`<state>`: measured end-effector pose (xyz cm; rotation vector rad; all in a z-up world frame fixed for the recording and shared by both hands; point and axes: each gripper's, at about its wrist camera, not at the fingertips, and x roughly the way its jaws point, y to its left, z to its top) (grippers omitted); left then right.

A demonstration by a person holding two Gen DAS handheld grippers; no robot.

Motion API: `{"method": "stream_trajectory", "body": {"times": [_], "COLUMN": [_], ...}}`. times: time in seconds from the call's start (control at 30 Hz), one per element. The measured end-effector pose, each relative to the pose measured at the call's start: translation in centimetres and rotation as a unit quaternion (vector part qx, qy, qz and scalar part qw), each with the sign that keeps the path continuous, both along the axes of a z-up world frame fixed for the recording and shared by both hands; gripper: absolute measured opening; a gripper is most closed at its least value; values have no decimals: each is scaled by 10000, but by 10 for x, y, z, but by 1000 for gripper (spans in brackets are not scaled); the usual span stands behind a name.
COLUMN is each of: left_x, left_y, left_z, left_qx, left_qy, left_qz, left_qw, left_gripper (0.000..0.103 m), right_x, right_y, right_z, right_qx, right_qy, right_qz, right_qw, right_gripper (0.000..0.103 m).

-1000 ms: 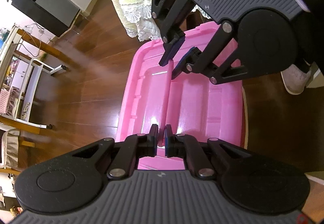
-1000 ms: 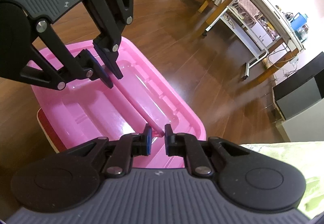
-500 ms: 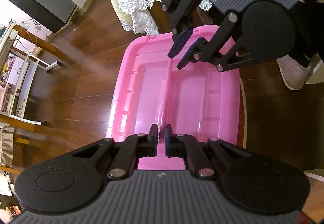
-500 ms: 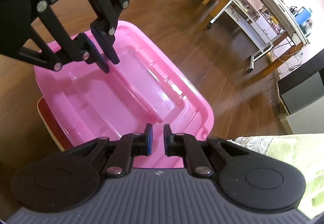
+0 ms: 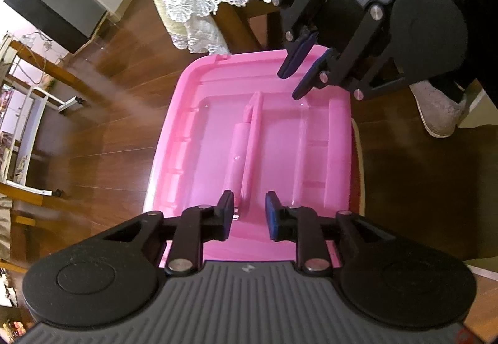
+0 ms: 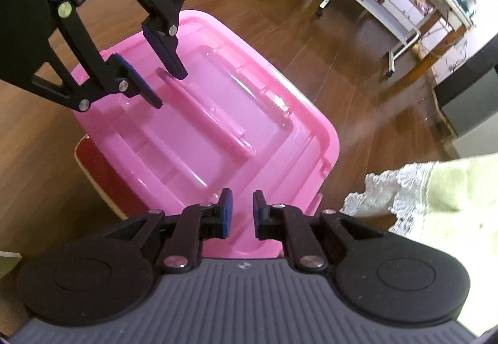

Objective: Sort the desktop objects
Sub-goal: 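Open both tools and release the lid on the tub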

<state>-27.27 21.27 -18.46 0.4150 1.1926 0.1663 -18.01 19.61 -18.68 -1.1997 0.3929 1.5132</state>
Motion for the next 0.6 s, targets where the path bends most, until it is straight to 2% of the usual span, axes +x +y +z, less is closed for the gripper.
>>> {"method": "stream_trajectory", "body": {"times": [0.33, 0.43, 0.6], "left_x": [-11, -19, -32], "left_y": [3, 11, 31], "left_z": [22, 24, 18], "left_qx": [34, 152, 73], "left_qy": [-292, -257, -127], "left_qz": [301, 578, 1239], "left_qw": [9991, 9979, 9922], "left_gripper": [29, 36, 36], "right_x": [23, 30, 37], "right_y": [-13, -14, -7], "right_z": [15, 16, 17], "right_qx": [165, 171, 102], "right_qy": [135, 167, 406], "right_qz": [-384, -569, -773], "right_qw": [9990, 9981, 9961], "right_gripper": [10, 13, 17]}}
